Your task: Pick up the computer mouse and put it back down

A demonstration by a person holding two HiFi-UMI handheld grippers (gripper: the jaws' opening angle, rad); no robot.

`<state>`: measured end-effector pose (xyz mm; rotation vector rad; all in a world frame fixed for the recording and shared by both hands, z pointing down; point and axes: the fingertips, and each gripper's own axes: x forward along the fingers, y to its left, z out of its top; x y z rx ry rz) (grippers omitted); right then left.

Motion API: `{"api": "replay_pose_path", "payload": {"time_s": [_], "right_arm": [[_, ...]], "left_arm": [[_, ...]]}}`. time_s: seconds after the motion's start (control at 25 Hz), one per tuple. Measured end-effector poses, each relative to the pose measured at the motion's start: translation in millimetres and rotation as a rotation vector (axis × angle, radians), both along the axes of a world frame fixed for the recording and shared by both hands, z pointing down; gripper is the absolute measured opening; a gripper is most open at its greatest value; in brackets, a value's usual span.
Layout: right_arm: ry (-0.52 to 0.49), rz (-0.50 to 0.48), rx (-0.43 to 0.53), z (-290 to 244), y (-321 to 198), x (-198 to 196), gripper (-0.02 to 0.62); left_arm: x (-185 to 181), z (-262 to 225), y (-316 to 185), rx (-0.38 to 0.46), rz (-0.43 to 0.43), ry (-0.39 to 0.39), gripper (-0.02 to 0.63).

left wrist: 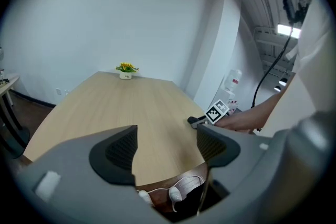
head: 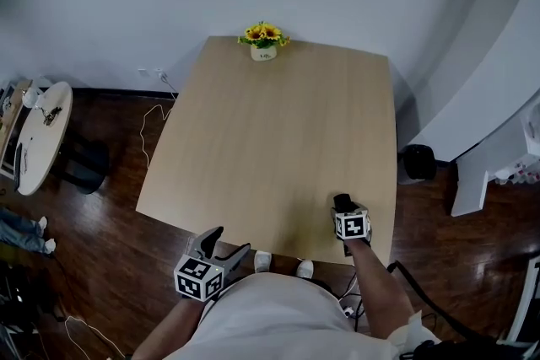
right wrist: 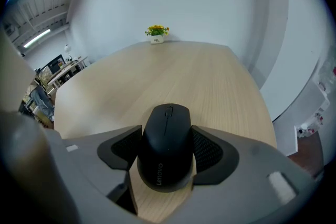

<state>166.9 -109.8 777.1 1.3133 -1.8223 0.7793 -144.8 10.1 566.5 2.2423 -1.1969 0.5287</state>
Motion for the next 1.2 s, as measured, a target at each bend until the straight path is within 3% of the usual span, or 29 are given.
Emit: {"api": "replay_pose_path", "payload": {"time_s": [0.28, 0.4, 0.48, 1.0, 1.2], "right_arm": [[-0.008, -0.016, -0.038, 14.3, 6.3, -2.9, 0.304], [-0.037, -0.022, -0.047, 10.5, 8.5, -7.9, 0.409], [-0.042, -0.019, -0.017, 0.1, 8.3, -6.5, 0.414], [-0.126, -0.025, 0.184, -144.4, 69.5, -7.2, 0.417], [-0.168, 0.000, 0.214, -193.3, 106.8, -5.1, 0.417]], "left_arm": [[-0.4, -0.8, -0.7, -0.001, 0.001, 0.001, 0.341], [6.3, -0.1, -1.9, -0.006, 0.017, 0.008, 0.341], [12.0, 0.1, -4.4, -0.007, 0.033, 0.014, 0.341], [42.8, 7.8, -23.6, -0.005, 0.134, 0.062, 0.341], [53.8, 8.3, -31.0, -0.003, 0.177, 0.070, 0.341]]}}
